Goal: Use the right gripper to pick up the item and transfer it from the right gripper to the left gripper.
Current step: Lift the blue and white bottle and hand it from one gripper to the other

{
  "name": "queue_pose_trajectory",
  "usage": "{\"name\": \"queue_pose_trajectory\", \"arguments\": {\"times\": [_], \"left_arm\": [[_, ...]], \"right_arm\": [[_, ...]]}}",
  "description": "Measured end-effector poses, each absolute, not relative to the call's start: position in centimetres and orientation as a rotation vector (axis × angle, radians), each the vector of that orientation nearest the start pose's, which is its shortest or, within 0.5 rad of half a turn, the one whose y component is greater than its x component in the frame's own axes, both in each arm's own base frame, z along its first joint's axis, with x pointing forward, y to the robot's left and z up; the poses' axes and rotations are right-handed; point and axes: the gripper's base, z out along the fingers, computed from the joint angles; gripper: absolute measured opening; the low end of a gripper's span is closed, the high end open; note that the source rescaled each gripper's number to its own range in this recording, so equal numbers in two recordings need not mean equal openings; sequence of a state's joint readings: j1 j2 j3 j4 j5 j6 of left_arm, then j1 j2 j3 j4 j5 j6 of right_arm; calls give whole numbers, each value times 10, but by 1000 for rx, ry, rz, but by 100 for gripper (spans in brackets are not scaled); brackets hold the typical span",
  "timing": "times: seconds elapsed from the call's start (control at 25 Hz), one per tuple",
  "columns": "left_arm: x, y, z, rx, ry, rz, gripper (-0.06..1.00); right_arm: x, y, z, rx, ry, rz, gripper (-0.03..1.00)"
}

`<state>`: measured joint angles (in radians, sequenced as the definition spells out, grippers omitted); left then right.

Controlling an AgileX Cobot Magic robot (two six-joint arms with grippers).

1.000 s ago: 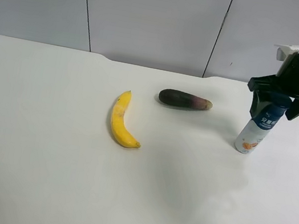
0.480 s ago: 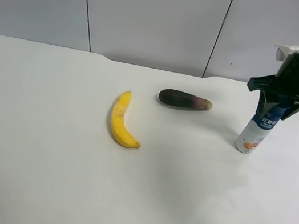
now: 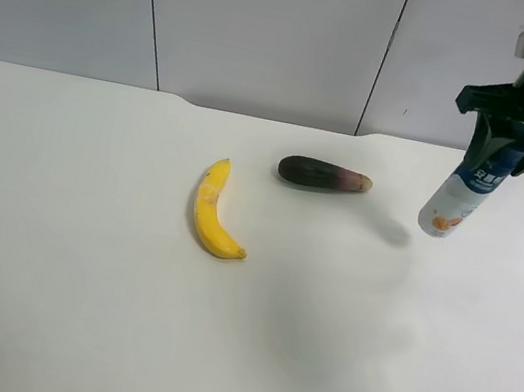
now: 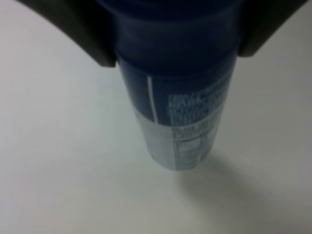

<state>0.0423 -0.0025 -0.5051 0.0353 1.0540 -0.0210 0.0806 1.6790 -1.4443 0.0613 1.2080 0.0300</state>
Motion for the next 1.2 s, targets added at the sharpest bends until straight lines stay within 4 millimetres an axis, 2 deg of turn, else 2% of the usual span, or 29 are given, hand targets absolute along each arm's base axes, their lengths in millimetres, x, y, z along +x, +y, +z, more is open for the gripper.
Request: {"name": "queue_pose_trajectory", "arguments": {"times": [0.24,0.48,0.68,0.88,1.04,1.2], "left_arm": [[-6,7,280,-69,2028,130,100],[-6,8,280,-69,2026,139,100],[-6,8,280,-69,2026,139,100],[-6,8,280,-69,2026,139,100],[-6,8,280,-69,2026,139,100],[-6,8,280,-69,2026,139,100]], "right_arm": [[320,40,324,-106,2857,170,0],[301,60,346,-209,2785,218,0],[291,84,353,-336,2756,270,0],[283,106,357,-457,2721,484,0],[280,118,361,-535,2668,652,0],[278,123,364,-610,2617,732,0]]}}
